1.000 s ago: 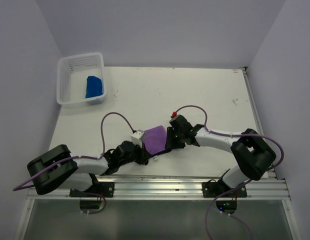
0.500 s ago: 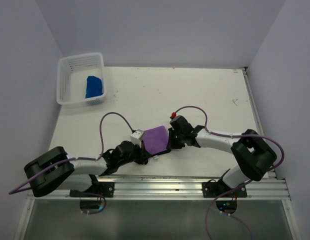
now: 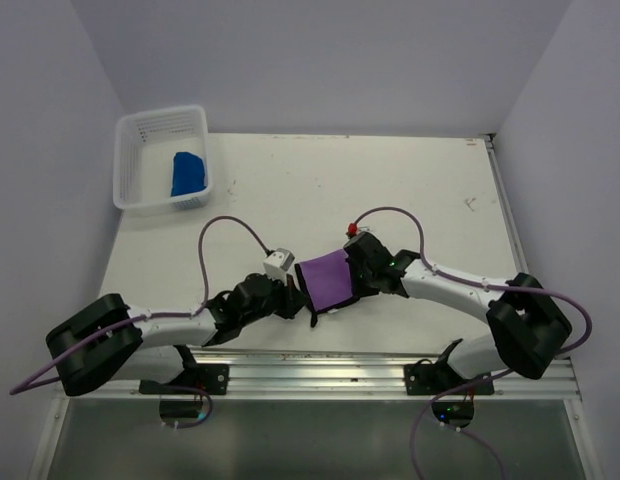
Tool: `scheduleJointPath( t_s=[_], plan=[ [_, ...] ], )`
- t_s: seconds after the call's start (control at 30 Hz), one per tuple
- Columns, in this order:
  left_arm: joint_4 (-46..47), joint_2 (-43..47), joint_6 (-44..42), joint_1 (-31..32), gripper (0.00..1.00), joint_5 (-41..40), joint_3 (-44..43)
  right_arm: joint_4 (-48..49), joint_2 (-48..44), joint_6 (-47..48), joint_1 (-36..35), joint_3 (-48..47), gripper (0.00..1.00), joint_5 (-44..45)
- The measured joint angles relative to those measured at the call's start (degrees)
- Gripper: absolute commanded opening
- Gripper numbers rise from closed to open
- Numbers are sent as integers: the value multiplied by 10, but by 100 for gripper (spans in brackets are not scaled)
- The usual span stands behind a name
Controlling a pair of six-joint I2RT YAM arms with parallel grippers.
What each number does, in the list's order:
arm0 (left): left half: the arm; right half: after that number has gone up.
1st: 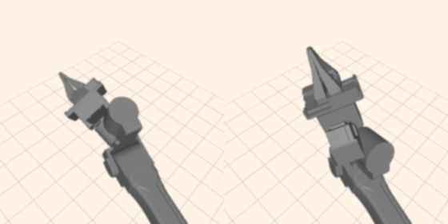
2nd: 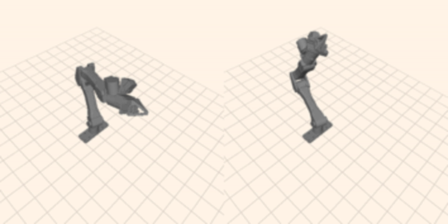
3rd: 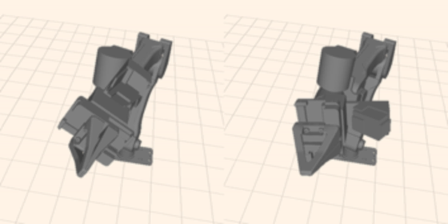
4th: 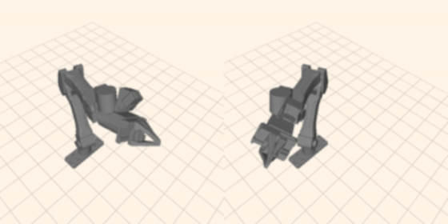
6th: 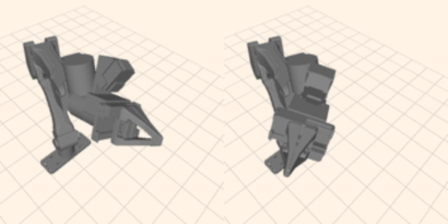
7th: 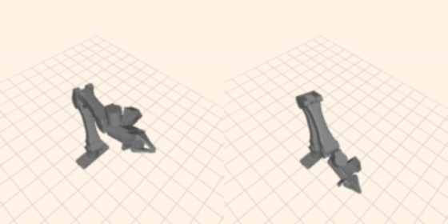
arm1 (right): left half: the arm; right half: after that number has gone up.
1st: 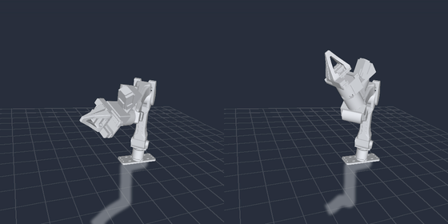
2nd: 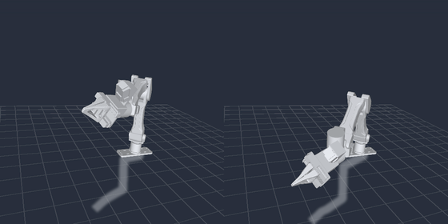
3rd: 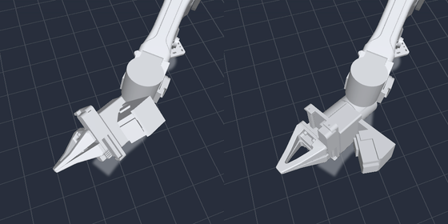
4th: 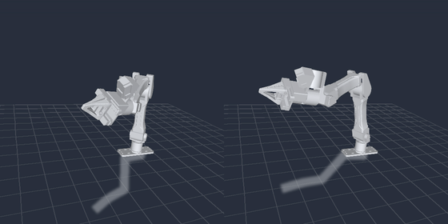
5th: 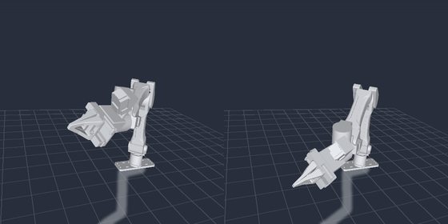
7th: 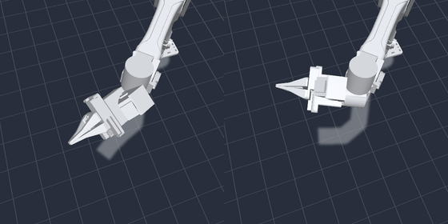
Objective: Roll the towels
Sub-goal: Roll the towel
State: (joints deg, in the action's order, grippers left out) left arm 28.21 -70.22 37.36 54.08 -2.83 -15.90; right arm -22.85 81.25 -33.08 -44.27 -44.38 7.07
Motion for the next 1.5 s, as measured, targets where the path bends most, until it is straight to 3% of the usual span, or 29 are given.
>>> scheduleJointPath(
  t_s=[0.67, 1.5],
  plan=[
    [187, -284, 87, -20, 0, 86, -172, -30, -63, 78, -93, 0, 0, 162],
    [287, -360, 128, -79, 0, 128, -139, 45, -35, 104, -214, 36, 0, 295]
  ],
)
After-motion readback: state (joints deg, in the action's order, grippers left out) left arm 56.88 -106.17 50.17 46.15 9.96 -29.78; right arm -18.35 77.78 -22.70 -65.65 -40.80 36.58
